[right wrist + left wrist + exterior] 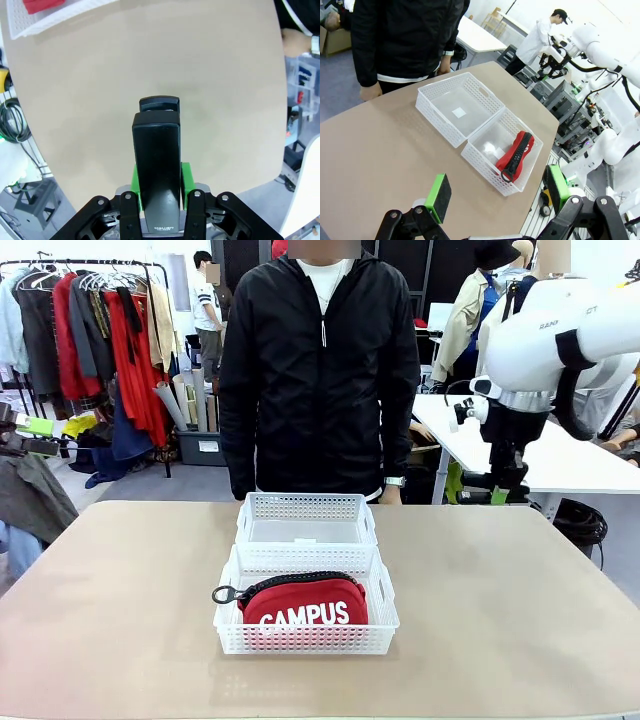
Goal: Distribute items into two baskets.
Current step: Pick up the Stapler that the person points to, then place the picked Stapler into the Organizing basket as instructed by the person.
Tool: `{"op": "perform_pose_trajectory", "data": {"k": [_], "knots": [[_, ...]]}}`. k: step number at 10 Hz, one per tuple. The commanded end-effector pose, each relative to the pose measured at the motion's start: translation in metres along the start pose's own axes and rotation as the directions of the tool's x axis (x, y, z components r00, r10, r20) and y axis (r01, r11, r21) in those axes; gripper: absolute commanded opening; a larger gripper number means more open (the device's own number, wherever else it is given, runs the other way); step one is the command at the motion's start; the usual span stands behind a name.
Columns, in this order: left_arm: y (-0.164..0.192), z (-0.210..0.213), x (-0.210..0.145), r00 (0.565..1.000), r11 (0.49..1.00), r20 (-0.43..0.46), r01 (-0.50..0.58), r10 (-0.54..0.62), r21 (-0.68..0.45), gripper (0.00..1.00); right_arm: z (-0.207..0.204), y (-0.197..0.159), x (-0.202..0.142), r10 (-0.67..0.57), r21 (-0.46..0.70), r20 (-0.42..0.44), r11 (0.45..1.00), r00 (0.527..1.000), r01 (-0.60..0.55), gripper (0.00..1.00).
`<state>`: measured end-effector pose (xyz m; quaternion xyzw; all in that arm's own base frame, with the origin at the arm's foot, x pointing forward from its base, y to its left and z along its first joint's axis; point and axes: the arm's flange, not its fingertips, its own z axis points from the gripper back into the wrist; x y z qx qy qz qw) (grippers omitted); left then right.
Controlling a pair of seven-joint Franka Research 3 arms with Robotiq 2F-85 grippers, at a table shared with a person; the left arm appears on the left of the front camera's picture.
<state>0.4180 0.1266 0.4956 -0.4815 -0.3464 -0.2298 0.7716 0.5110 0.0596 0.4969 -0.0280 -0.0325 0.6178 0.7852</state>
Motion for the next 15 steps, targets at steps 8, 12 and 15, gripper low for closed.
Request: {"op": "perform_pose_trajectory", "data": {"k": [8, 12, 15], "knots": [[-0.001, 0.001, 0.0, 1.0, 1.0, 0.005, 0.002, -0.002, 0.001, 1.0, 0.019, 0.01, -0.014, 0.031, -0.003, 0.007, 1.0, 1.0, -0.031, 0.0], [-0.001, 0.001, 0.0, 1.0, 1.0, 0.005, 0.002, -0.002, 0.001, 1.0, 0.019, 0.01, -0.014, 0.031, -0.003, 0.007, 1.0, 1.0, -0.031, 0.0], [-0.001, 0.001, 0.0, 1.0, 1.0, 0.005, 0.002, -0.002, 0.001, 1.0, 0.019, 0.01, -0.014, 0.031, -0.003, 0.007, 1.0, 1.0, -0.031, 0.0]]}}
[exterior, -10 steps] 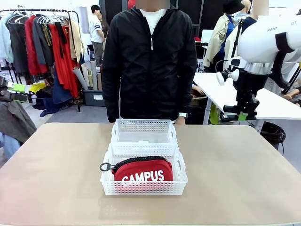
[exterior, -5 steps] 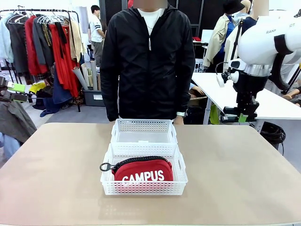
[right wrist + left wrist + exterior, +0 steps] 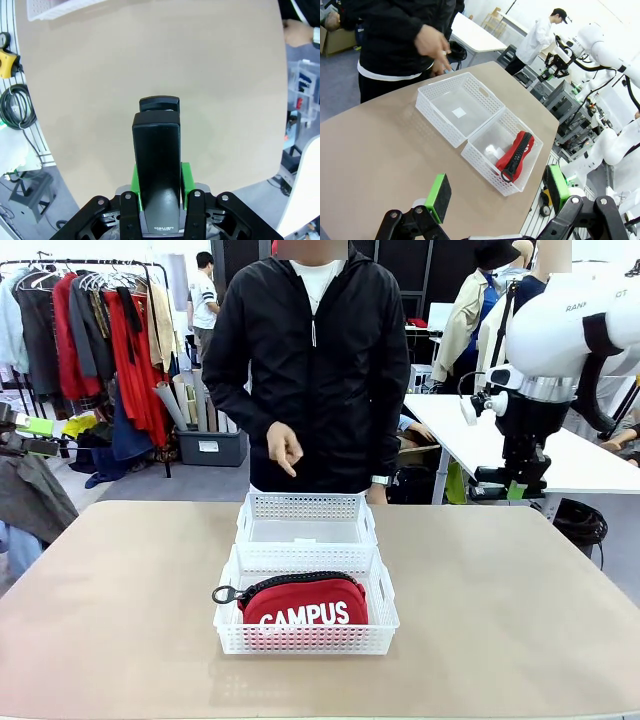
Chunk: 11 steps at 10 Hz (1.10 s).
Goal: Distribute items into two baskets.
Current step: Place the picked Stapler into the Organizing basket as instructed by the person.
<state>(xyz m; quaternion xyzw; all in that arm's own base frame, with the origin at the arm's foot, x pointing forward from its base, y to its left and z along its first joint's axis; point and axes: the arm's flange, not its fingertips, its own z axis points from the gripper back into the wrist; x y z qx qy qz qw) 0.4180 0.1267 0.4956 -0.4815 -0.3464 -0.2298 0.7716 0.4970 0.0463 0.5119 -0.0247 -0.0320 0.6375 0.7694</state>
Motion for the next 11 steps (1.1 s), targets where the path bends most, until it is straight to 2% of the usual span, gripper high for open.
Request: {"op": "perform_pose_trajectory", "data": {"k": [1, 11], "knots": [[-0.0015, 0.0008, 0.0003, 1.0, 1.0, 0.005, 0.002, -0.002, 0.001, 1.0, 0.0024, 0.0003, 0.0023, -0.02, -0.009, 0.001, 1.0, 1.0, 0.02, 0.0], [-0.0015, 0.0008, 0.0003, 1.0, 1.0, 0.005, 0.002, -0.002, 0.001, 1.0, 0.0024, 0.0003, 0.0023, -0.02, -0.009, 0.001, 1.0, 1.0, 0.02, 0.0]]}}
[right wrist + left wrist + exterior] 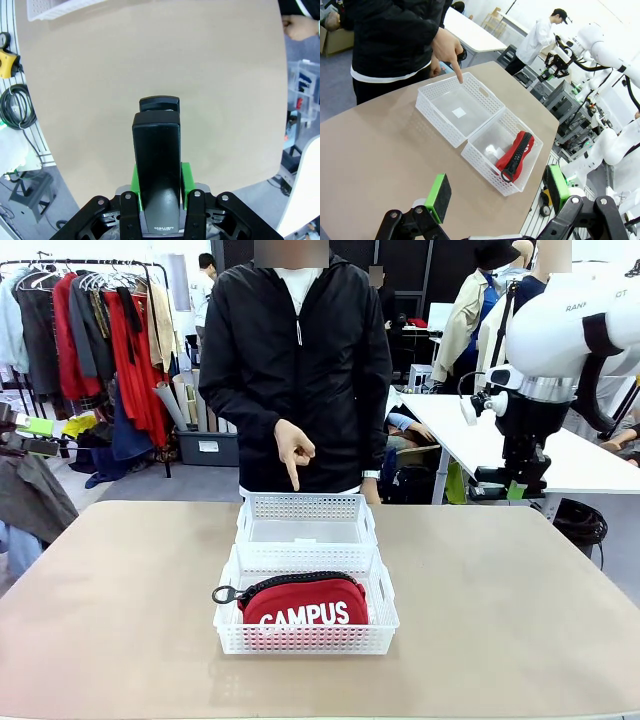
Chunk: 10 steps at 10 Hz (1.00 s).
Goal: Distribute items into two baskets.
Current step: Place the picked Stapler into the Organizing basket as instructed by the person.
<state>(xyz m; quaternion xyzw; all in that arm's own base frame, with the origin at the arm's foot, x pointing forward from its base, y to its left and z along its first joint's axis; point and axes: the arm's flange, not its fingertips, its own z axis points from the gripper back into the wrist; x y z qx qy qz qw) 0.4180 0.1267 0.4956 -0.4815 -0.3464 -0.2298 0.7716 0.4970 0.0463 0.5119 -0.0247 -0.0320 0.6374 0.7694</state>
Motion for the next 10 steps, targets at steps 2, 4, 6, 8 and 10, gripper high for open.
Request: {"op": "perform_pose_trajectory", "data": {"k": [2, 4, 6, 8, 10], "knots": [[-0.001, 0.001, 0.0, 1.0, 1.0, 0.005, 0.002, -0.002, 0.001, 1.0, 0.002, 0.0, 0.002, -0.02, -0.009, 0.001, 1.0, 1.0, 0.02, 0.0], [-0.001, 0.001, 0.0, 1.0, 1.0, 0.005, 0.002, -0.002, 0.001, 1.0, -0.002, -0.005, 0.004, -0.006, -0.008, 0.021, 1.0, 1.0, 0.006, 0.0], [-0.001, 0.001, 0.0, 1.0, 1.0, 0.005, 0.002, -0.002, 0.001, 1.0, -0.005, -0.018, 0.012, -0.008, -0.033, 0.054, 0.999, 0.999, 0.009, 0.0], [-0.001, 0.001, 0.0, 1.0, 1.0, 0.005, 0.002, -0.002, 0.001, 1.0, -0.012, -0.038, 0.027, 0.014, -0.03, 0.078, 0.999, 0.997, -0.012, 0.0], [-0.001, 0.001, 0.0, 1.0, 1.0, 0.005, 0.002, -0.002, 0.001, 1.0, -0.018, -0.055, 0.046, 0.049, -0.019, 0.07, 0.999, 0.996, -0.048, 0.0]]}}
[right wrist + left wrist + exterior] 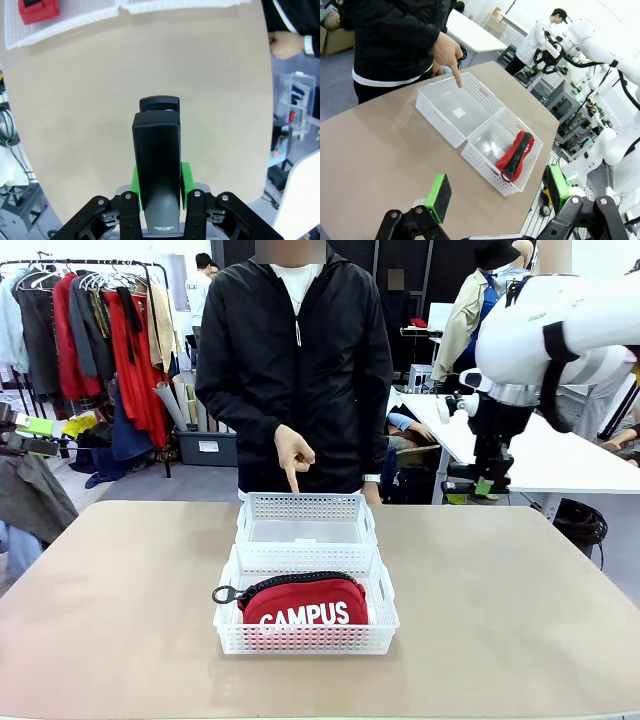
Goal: Distribute items into two baskets.
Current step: Place the picked Stapler into the Organizing basket as instructed by the person.
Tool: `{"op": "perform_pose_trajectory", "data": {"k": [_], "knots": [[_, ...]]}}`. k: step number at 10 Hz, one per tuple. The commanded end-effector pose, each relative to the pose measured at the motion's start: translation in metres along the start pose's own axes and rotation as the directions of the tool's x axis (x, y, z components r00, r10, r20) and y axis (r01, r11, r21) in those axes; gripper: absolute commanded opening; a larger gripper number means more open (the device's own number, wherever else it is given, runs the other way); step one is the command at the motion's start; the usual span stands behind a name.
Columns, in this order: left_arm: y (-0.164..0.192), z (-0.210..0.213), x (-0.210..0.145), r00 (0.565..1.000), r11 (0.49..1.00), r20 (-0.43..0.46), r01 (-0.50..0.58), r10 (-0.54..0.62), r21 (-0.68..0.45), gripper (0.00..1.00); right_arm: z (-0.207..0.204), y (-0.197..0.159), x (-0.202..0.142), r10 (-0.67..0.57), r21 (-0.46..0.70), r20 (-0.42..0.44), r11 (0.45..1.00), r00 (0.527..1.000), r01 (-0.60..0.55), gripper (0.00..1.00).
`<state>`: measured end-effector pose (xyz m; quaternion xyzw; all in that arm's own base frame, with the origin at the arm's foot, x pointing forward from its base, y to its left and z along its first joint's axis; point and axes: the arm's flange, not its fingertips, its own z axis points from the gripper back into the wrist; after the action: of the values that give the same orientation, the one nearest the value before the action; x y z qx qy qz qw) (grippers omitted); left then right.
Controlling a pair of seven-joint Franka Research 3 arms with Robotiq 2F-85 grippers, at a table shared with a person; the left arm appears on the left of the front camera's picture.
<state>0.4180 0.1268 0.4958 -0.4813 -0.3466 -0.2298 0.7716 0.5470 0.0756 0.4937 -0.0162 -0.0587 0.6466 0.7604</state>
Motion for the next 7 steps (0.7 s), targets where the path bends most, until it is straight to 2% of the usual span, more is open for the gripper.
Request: {"op": "perform_pose_trajectory", "data": {"k": [1, 7], "knots": [[-0.001, 0.001, 0.0, 1.0, 1.0, 0.004, 0.002, -0.002, 0.0, 1.0, -0.001, -0.022, 0.02, 0.048, 0.015, 0.025, 0.999, 0.999, -0.048, 0.0], [-0.001, 0.001, 0.0, 1.0, 1.0, 0.004, 0.002, -0.002, 0.0, 1.0, -0.016, -0.043, 0.077, 0.147, 0.055, 0.043, 0.987, 0.988, -0.149, 0.0]]}}
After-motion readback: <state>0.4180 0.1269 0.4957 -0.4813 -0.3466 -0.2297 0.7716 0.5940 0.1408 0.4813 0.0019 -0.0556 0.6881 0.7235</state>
